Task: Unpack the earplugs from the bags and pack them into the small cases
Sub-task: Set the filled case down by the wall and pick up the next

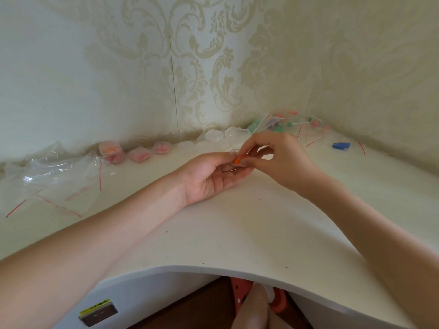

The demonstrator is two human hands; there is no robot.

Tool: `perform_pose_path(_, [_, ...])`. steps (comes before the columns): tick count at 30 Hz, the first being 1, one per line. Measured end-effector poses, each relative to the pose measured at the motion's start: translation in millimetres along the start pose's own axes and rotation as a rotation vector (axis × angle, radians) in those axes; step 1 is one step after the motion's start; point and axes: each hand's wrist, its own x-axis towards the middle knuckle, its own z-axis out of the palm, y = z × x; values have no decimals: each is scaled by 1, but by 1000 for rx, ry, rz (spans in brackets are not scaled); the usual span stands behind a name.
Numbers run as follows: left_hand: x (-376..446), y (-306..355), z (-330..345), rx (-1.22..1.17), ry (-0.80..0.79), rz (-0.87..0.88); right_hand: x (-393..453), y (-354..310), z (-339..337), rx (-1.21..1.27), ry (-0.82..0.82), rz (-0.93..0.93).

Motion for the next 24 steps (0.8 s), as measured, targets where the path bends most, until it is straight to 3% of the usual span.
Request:
perform_pose_path(11, [-3, 0, 2, -8, -4, 0, 3, 4, -2, 2, -36, 28])
perform_pose_path(17, [0, 1, 2, -57, 8, -25, 6, 11, -5, 139, 149, 204])
perform_pose_path(24, [0, 3, 0, -71, -9, -57, 4, 10, -2, 154, -56, 254])
